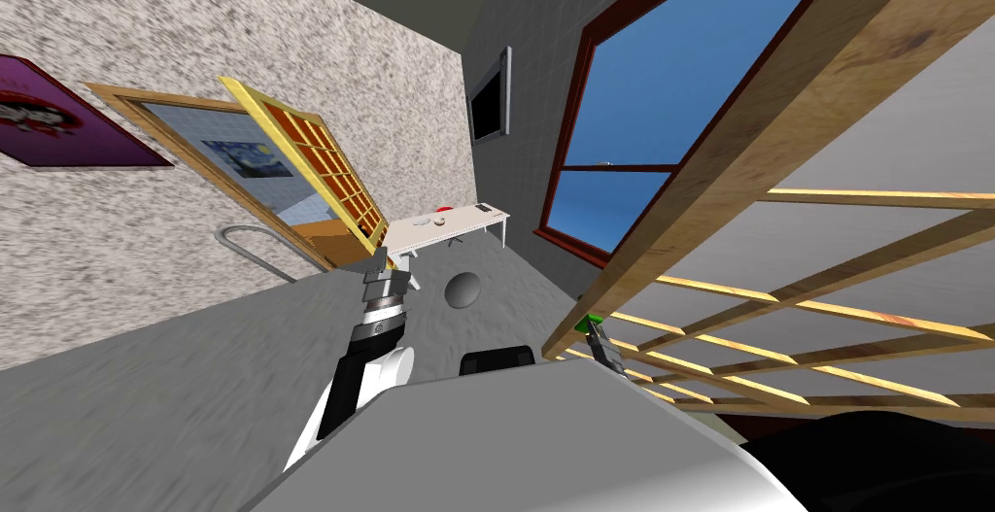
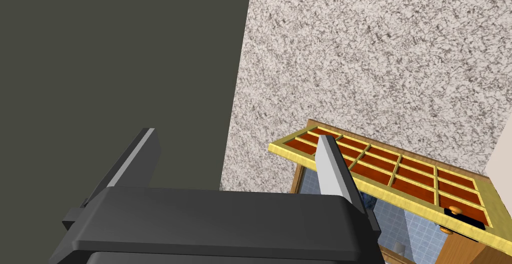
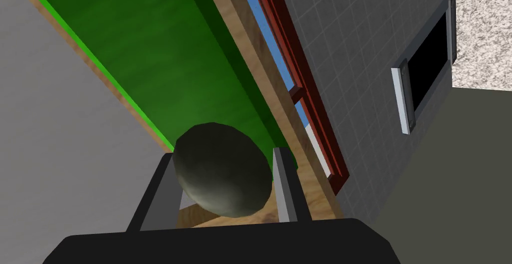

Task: Push the door open

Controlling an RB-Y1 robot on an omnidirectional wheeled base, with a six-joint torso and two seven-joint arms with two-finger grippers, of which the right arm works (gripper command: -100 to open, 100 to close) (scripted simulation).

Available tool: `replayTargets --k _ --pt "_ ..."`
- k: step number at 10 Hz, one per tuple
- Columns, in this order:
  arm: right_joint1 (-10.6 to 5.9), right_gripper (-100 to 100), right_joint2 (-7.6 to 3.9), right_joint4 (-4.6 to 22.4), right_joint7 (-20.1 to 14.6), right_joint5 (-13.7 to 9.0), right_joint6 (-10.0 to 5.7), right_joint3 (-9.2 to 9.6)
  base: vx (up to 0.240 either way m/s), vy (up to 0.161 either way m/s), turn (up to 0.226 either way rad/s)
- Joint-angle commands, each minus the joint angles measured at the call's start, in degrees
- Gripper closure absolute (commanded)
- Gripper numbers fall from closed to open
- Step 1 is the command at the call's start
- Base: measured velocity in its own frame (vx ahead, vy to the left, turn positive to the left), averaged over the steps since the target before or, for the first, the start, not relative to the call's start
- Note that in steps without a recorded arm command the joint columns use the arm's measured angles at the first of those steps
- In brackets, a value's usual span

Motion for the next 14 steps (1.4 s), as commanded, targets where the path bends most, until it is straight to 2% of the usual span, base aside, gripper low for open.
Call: replayTargets --k 1,3,4,6,9,11,12,13,14 --pt "-0.54 100 -0.77 -0.31 -1.59 -0.81 0.26 -0.58 -0.006 -0.011 0.019" --pt "-1.21 100 -0.94 -0.17 -5.08 -2.60 0.57 -0.40 -0.007 -0.017 0.056" --pt "-1.21 100 -0.94 -0.17 -5.86 -2.60 0.57 -0.40 -0.002 -0.020 0.030" --pt "-1.99 100 -1.07 -0.01 -9.59 -4.65 0.92 -0.19 -0.009 -0.021 0.068" --pt "-2.37 100 -1.13 0.07 -12.73 -5.68 1.10 -0.08 -0.009 -0.022 0.035" --pt "-3.18 100 -1.23 0.23 -16.54 -7.84 1.48 0.14 -0.009 -0.019 0.052" --pt "-3.18 100 -1.23 0.23 -17.37 -7.84 1.48 0.14 -0.019 -0.039 0.010" --pt "-3.19 -100 -1.10 -0.26 -15.78 -6.42 1.38 0.68 -0.007 -0.024 -0.228" --pt "-3.28 -100 -1.16 -0.39 -15.13 -5.44 1.37 1.03 0.005 0.002 -0.336"
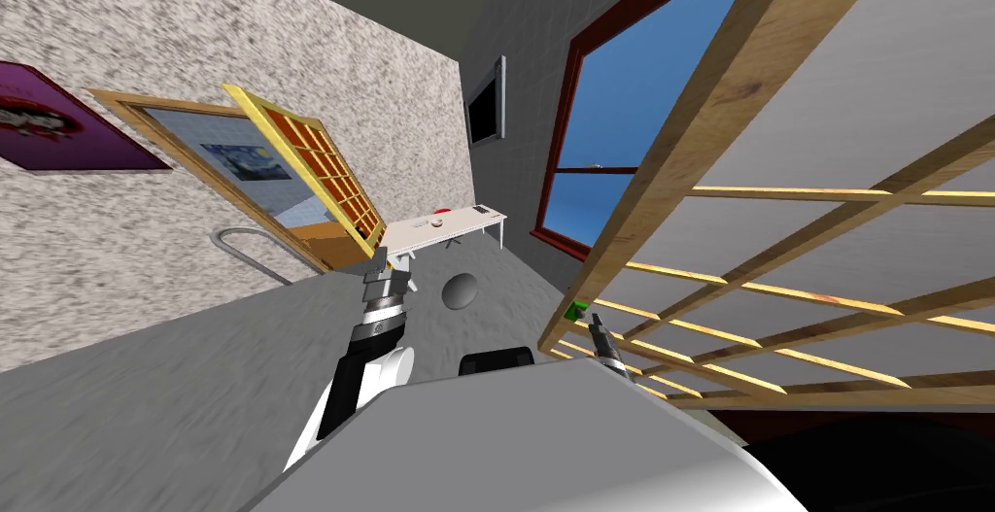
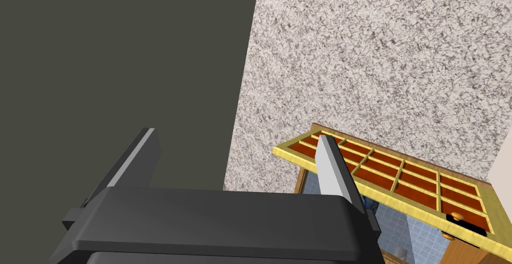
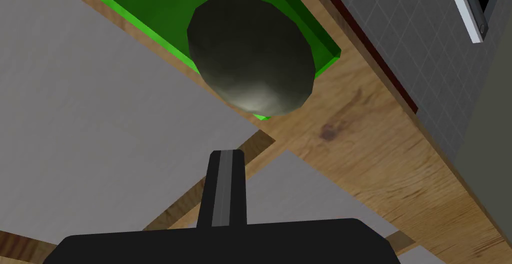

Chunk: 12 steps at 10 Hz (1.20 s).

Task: Push the door open

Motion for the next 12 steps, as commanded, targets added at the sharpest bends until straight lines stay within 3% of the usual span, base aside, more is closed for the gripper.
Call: replayTargets --k 1,12 --pt "-0.03 -100 -0.02 -0.25 1.47 1.98 -0.19 0.72 0.009 0.007 -0.328" --pt "-1.21 -100 0.28 -1.82 9.51 14.06 -0.26 4.99 0.007 0.003 -0.213"
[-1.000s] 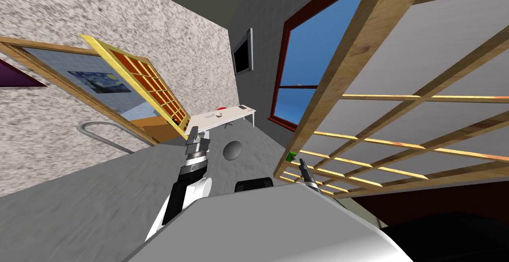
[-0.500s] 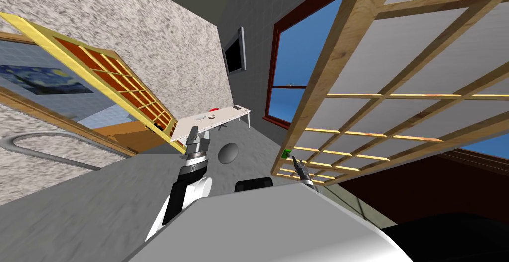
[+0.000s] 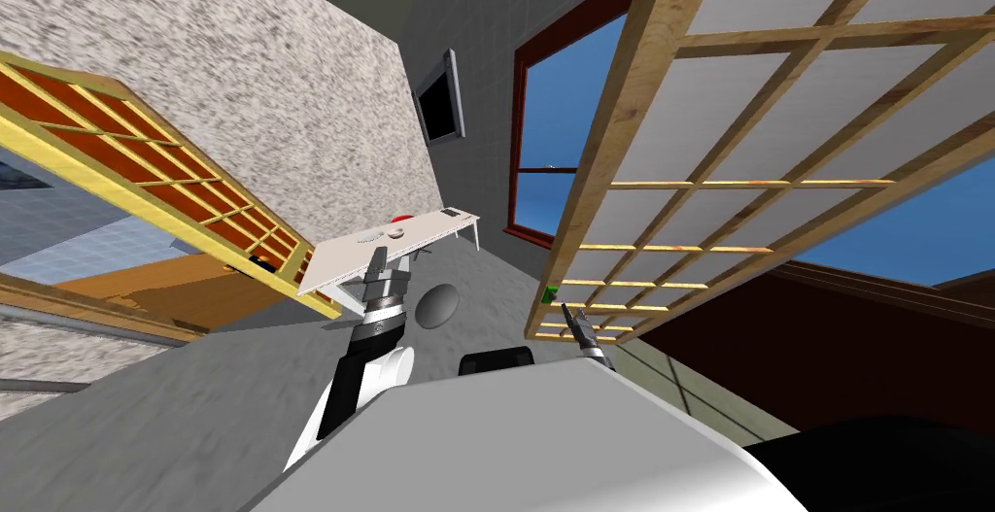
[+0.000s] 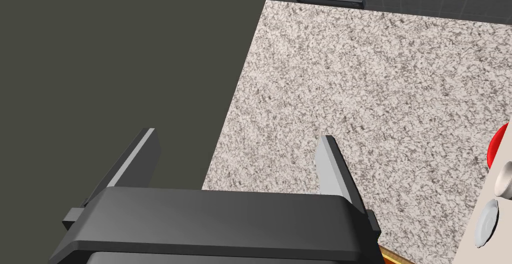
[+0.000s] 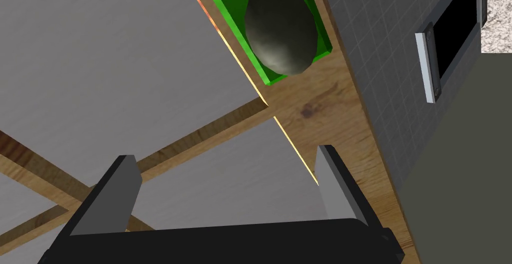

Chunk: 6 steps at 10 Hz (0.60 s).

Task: Push the door open

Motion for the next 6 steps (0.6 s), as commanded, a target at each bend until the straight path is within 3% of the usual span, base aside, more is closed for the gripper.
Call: replayTargets --k 1,6 --pt "-0.84 -100 0.00 0.94 1.69 1.90 -0.47 0.56 0.007 0.003 -0.243" --pt "-1.45 -100 0.69 0.13 5.84 8.13 -0.50 2.77 0.007 0.003 -0.194"
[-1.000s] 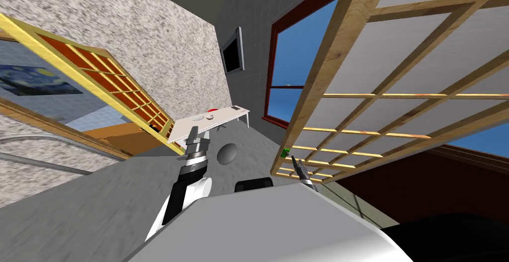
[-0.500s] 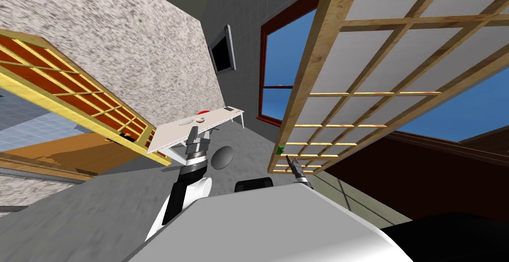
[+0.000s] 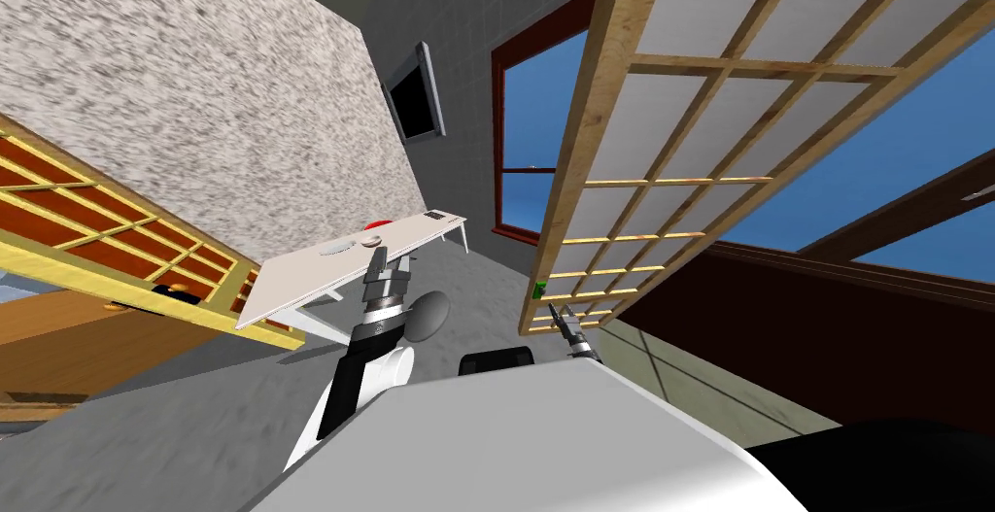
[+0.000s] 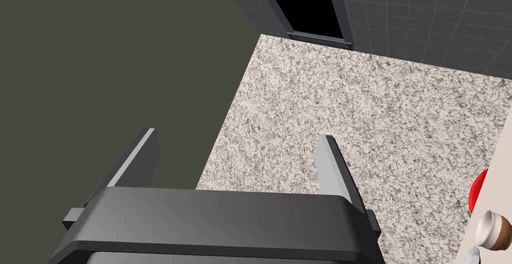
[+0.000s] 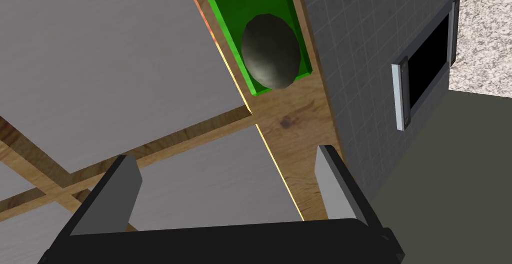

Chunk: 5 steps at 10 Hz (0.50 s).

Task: Push the door open

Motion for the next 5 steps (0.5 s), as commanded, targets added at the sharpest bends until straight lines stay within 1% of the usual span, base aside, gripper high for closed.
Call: replayTargets --k 1,2,5 --pt "0.31 -100 0.32 -1.01 1.20 2.12 0.15 0.83 0.007 0.003 -0.226" --pt "0.18 -100 0.50 -1.17 2.04 3.37 0.14 1.27 0.006 0.003 -0.246" --pt "-0.17 -100 1.15 -1.65 4.47 7.02 0.12 2.56 0.006 0.005 -0.202"
